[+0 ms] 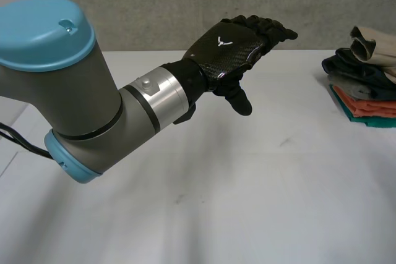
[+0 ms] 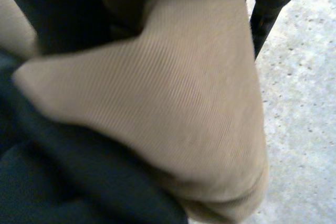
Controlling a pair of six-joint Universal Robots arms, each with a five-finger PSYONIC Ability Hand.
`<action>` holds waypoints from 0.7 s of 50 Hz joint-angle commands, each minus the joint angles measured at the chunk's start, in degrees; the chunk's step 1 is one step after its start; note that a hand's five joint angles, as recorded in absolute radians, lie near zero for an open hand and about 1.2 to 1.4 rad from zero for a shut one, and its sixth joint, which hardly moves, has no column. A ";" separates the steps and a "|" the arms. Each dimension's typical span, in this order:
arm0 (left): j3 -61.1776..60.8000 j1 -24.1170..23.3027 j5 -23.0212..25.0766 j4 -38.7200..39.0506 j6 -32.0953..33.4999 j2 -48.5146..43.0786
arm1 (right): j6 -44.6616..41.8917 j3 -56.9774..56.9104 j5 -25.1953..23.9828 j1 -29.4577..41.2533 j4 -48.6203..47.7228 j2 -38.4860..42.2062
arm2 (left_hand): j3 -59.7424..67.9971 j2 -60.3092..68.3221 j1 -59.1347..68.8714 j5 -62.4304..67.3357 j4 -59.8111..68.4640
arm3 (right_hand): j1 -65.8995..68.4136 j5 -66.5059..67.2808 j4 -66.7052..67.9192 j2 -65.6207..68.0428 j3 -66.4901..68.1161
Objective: Fold the laundry.
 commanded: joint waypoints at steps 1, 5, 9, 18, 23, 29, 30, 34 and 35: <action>-0.06 -0.06 -0.05 0.03 0.01 0.34 | -0.06 7.08 1.94 -0.24 7.63 -9.30 | 0.82 0.55 2.20 -1.19 0.44 | -22.87 -23.38 -22.99 -21.98 -22.51; -0.06 -0.15 -0.05 -0.06 -0.08 0.95 | -0.93 9.01 1.76 -2.77 16.07 -13.96 | 0.82 0.55 2.20 -1.19 0.44 | -22.87 -23.38 -22.99 -21.98 -22.51; -0.32 -0.15 0.04 -0.06 -0.08 1.75 | -6.97 10.94 2.02 -6.20 26.43 -18.79 | 0.65 0.38 2.03 -1.35 0.27 | -22.87 -23.38 -22.99 -21.98 -22.51; -0.41 -0.15 0.04 0.03 -0.34 3.33 | -36.07 12.01 8.60 -12.98 47.38 -28.56 | 0.65 0.38 2.03 -1.35 0.27 | -22.87 -23.38 -22.99 -21.98 -22.51; -0.41 -0.06 -0.58 -0.06 -0.52 4.91 | -47.50 11.74 21.24 -11.41 49.59 -33.73 | 1.16 0.89 2.53 -0.85 0.78 | -22.87 -23.38 -22.99 -21.98 -22.51; -1.11 0.47 -8.82 -0.24 -0.43 9.12 | -41.91 15.07 24.26 -0.69 46.34 -42.88 | 1.66 1.39 3.04 -0.35 1.28 | -22.87 -23.38 -22.99 -21.98 -22.51; -1.29 0.56 -10.32 -0.24 -0.43 9.65 | -39.02 17.17 24.17 2.54 45.12 -45.07 | 1.66 1.39 3.04 -0.35 1.28 | -22.87 -23.38 -22.99 -21.98 -22.51; -5.49 2.39 -20.50 -0.32 0.18 13.78 | -32.60 23.58 24.00 9.66 42.65 -52.18 | -0.51 -0.78 0.86 -2.52 -0.89 | -22.87 -23.38 -22.99 -21.98 -22.51; -6.55 2.92 -21.92 -0.15 0.27 14.49 | -31.62 25.00 24.00 11.17 42.64 -53.69 | -0.69 -0.96 0.69 -2.70 -1.07 | -22.87 -23.38 -22.99 -21.98 -22.51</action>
